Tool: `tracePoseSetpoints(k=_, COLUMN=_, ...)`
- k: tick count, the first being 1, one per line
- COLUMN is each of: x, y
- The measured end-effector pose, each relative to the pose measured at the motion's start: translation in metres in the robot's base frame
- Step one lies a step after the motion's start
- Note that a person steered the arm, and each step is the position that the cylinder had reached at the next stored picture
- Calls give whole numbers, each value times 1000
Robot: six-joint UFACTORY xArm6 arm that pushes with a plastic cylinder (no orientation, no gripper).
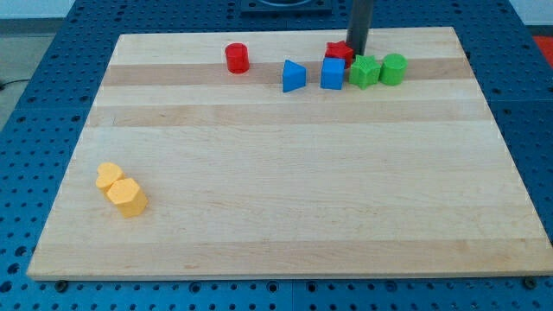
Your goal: Slide the red star to the top center
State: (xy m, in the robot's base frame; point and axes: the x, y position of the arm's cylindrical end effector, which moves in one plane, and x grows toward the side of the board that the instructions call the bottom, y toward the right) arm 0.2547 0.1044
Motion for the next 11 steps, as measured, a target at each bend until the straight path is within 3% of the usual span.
tracePoseSetpoints(k=1, x=0, y=-6)
tracePoseSetpoints(k=2, x=-28, y=45)
tracePoseSetpoints(k=4, x=6, y=48)
tracePoseSetpoints(k=11, x=7, y=-49)
